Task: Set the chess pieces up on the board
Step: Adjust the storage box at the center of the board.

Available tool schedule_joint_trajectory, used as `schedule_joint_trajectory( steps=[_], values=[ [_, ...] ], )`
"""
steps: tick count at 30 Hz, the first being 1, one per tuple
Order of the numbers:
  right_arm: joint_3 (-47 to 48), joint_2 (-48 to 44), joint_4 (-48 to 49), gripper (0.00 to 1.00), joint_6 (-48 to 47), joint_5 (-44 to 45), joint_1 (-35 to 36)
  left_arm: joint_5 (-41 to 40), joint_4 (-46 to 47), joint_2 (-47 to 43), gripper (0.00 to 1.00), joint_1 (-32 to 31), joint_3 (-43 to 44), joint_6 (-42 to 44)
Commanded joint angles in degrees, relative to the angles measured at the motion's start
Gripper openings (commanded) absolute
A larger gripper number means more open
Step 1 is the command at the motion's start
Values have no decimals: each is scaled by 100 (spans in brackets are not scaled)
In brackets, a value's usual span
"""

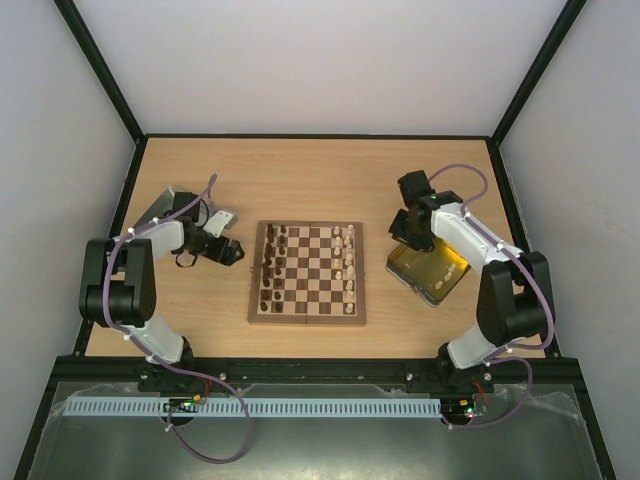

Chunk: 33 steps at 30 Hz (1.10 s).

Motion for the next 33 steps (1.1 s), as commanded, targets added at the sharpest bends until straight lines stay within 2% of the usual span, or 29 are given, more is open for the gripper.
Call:
schedule_joint_trajectory(
  steps=[1,19,28,33],
  values=[
    [202,139,-282,27,-13,100,-416,76,-270,-69,87,41,-131,61],
    [536,1050,26,28,-232,-73,-616,155,-242,-76,87,131,-161,99],
    [548,1112,37,14,-601,-202,-464,128,-226,-14,87,131,-141,90],
    [707,1083,-79,9,-888,292,-23,124,-232,7,87,131,-127,90]
  ],
)
